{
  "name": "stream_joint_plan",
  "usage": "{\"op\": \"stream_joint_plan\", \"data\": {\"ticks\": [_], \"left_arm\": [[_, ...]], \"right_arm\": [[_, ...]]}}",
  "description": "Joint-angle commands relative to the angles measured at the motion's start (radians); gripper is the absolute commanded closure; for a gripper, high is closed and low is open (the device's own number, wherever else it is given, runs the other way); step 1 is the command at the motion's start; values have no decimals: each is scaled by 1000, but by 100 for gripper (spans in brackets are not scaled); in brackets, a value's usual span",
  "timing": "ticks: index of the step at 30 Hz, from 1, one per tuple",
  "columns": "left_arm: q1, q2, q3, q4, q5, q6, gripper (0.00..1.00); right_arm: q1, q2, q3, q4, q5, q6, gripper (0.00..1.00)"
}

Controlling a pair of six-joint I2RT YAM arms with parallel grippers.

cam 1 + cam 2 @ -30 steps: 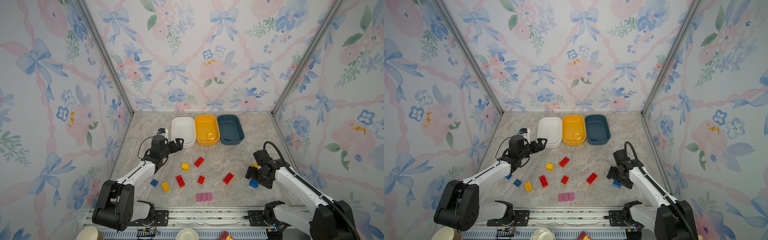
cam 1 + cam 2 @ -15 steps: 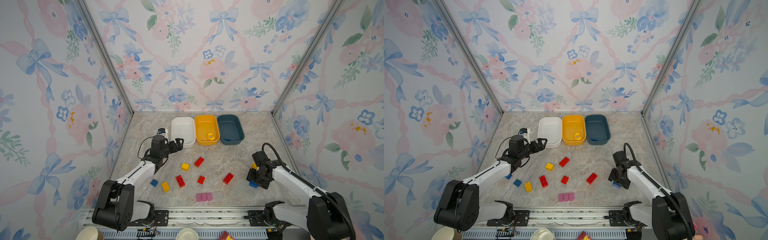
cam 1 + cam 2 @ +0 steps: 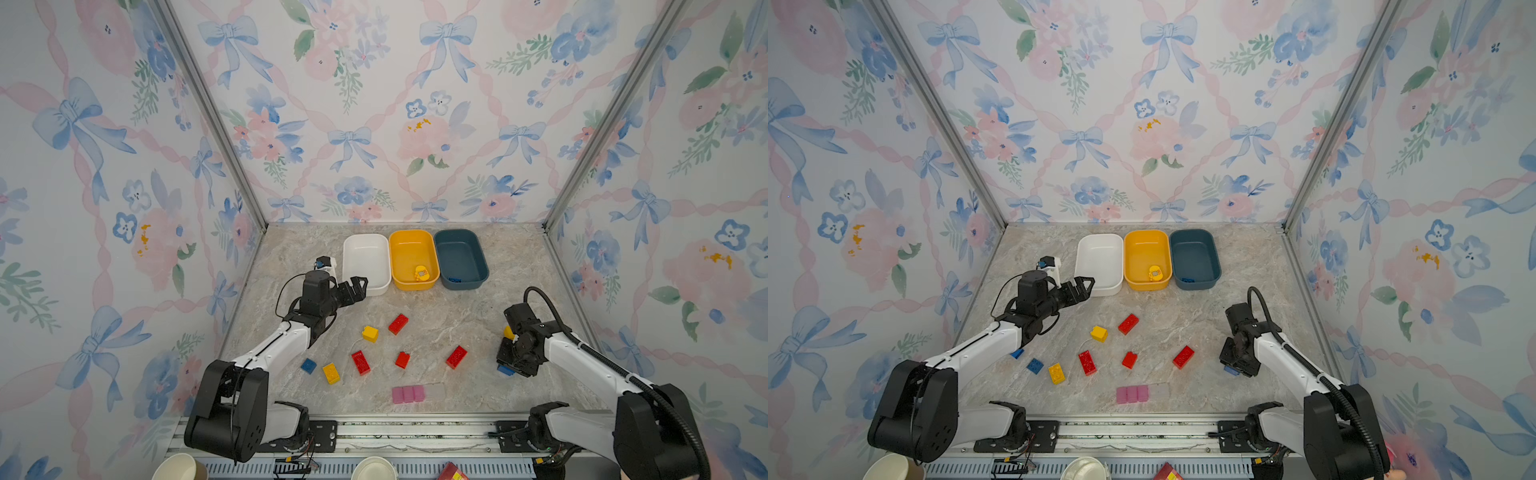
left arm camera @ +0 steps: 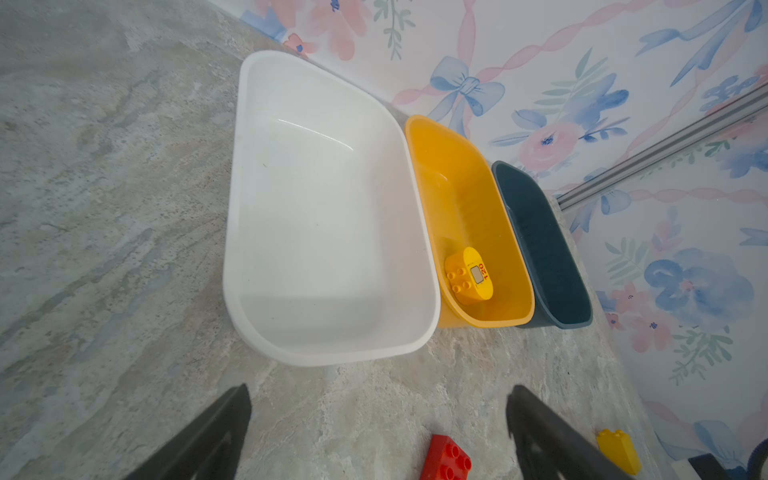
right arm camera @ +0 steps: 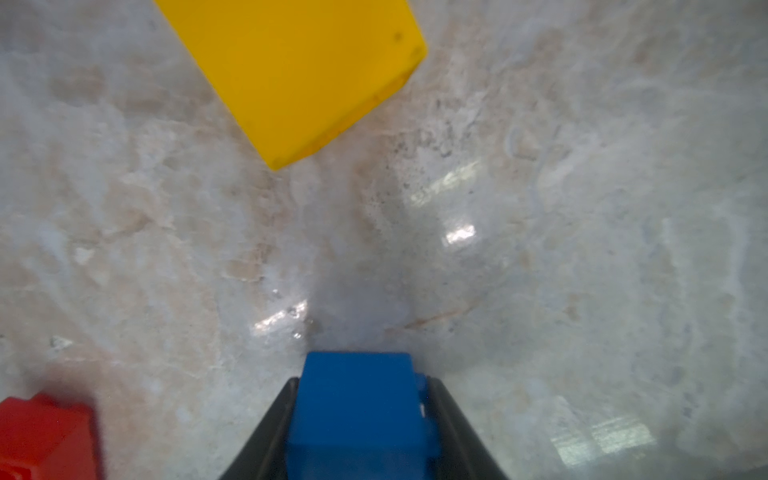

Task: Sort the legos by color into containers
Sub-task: 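Carry the blue brick into the teal tub and open the right gripper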

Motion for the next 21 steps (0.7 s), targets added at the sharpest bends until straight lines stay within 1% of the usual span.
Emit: {"op": "stream_joint_plan", "data": {"ticks": [1, 6, 9, 11, 12, 16, 21], "left_arm": [[-6, -19, -7, 11, 12, -8, 2], [-7, -23, -12, 10, 14, -12, 2], [-7, -27, -14, 10, 13, -14, 2], [-7, -28, -17, 10, 12, -14, 2], [-7, -28, -19, 10, 12, -13, 2], [-7, -31, -27, 7, 14, -13, 2], [-9, -58, -39, -1, 3, -13, 2]], "right_arm": [[5, -32, 29, -32, -8, -10, 59], [50, -51, 119, -73, 25, -18, 60], [71, -31, 199, -80, 40, -42, 60], [77, -4, 261, -84, 52, -58, 60], [79, 13, 294, -83, 59, -99, 60], [76, 99, 428, -72, 85, -174, 60], [68, 226, 573, -30, 82, -245, 59]]}}
